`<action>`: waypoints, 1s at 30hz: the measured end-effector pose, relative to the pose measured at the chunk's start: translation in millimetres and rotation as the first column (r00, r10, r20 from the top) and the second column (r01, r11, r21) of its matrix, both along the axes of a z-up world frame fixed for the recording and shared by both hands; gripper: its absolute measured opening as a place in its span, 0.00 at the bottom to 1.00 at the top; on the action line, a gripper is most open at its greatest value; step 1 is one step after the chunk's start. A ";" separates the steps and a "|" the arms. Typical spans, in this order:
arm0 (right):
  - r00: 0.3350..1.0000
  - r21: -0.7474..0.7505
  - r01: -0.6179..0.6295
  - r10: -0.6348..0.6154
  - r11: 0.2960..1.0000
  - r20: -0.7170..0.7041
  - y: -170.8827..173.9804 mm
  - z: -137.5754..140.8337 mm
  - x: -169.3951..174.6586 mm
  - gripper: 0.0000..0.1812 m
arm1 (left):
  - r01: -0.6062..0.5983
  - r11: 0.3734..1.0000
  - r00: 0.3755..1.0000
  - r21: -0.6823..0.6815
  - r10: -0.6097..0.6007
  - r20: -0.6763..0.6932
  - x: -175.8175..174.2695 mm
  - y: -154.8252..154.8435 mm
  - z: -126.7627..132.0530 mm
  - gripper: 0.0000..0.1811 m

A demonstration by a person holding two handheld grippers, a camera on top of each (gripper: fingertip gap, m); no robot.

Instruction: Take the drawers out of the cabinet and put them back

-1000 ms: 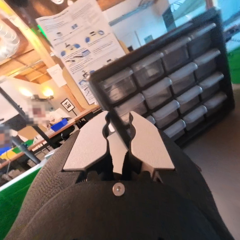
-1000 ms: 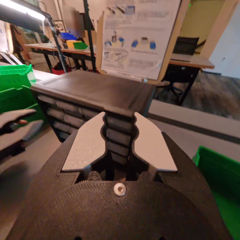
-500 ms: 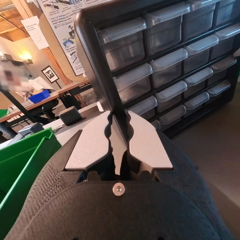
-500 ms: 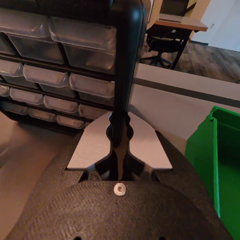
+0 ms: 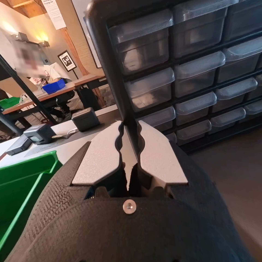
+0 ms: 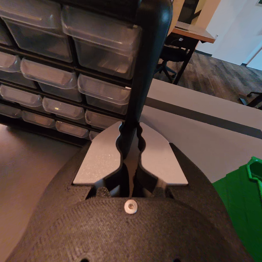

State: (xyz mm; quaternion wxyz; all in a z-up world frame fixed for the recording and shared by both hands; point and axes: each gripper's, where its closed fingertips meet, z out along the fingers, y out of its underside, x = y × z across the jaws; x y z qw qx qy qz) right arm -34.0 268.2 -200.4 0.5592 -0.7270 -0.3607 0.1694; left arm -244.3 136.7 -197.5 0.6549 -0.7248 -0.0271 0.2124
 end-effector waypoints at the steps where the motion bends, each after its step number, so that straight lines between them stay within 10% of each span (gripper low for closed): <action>1: 1.000 0.000 0.004 -0.004 1.000 -0.001 2.7 0.0 -2.6 0.10 | -0.005 1.000 1.000 -0.002 0.005 0.007 -3.3 3.9 -0.1 0.10; 26: 0.999 -0.073 0.027 -0.025 0.997 0.035 50.9 -0.8 -31.8 0.10 | -0.050 0.994 0.998 -0.094 0.052 0.019 -26.9 42.1 -0.8 0.10; 30: 0.994 -0.185 0.026 -0.006 0.982 0.106 43.1 -14.0 -28.0 0.15 | 0.039 0.954 0.999 -0.298 -0.032 0.029 -17.9 32.6 -21.8 0.17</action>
